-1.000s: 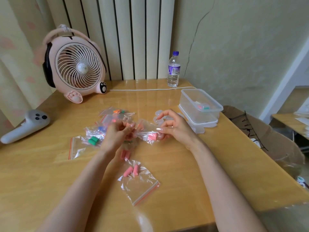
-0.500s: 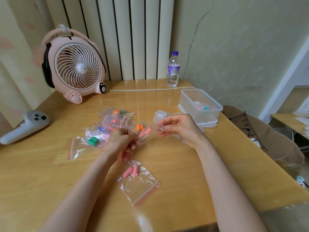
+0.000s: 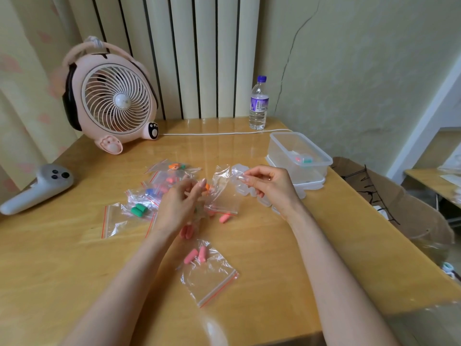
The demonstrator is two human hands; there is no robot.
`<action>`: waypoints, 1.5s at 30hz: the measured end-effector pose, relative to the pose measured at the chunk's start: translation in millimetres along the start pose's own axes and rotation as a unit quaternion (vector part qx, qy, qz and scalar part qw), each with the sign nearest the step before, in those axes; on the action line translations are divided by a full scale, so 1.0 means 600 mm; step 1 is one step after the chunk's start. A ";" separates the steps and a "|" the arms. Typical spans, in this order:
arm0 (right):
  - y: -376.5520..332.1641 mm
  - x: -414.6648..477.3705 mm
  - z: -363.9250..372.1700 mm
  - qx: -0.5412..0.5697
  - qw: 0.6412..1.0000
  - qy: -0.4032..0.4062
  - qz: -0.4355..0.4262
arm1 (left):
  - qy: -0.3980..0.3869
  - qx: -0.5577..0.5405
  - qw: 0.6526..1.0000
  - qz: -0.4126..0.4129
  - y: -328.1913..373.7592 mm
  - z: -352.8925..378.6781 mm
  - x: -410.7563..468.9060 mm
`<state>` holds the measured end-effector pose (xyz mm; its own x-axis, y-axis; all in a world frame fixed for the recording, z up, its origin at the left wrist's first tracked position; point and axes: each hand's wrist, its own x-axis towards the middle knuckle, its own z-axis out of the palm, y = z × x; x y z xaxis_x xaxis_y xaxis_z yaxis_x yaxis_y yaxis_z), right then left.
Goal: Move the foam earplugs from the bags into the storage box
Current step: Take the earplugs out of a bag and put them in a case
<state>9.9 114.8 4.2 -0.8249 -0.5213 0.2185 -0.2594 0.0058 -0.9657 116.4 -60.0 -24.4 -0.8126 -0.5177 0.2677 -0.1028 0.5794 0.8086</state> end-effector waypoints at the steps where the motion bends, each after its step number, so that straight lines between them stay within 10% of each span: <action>1: 0.001 0.000 0.000 0.002 1.000 0.004 -0.003 | -0.008 -0.015 1.000 0.020 0.000 -0.001 0.000; 8: 0.005 0.005 0.002 0.020 0.998 0.020 -0.050 | 0.023 -0.005 0.999 0.047 -0.001 0.010 0.005; 15: 0.063 0.023 -0.005 -0.459 0.883 0.097 -0.018 | 0.162 0.052 0.983 -0.075 -0.038 -0.005 0.022; 24: 0.063 0.021 -0.005 -0.507 0.860 0.054 0.020 | 0.145 0.022 0.988 0.043 -0.022 0.000 0.009; 30: 0.049 0.021 -0.008 -0.381 0.916 0.123 -0.028 | 0.039 0.016 0.995 0.094 -0.011 0.025 0.000; 40: 0.052 0.023 -0.007 -0.391 0.907 0.149 -0.045 | 0.022 0.013 0.991 0.134 -0.010 0.028 -0.001; 45: 0.016 0.007 0.013 0.067 0.997 0.026 0.023 | -0.036 -0.067 0.987 0.143 0.011 0.028 -0.014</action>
<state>7.9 106.4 -5.2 -0.8608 -0.4774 0.1764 -0.1534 -0.0871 -0.9843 112.9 -41.2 -29.9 -0.8364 -0.2964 0.4611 0.2093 0.6048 0.7684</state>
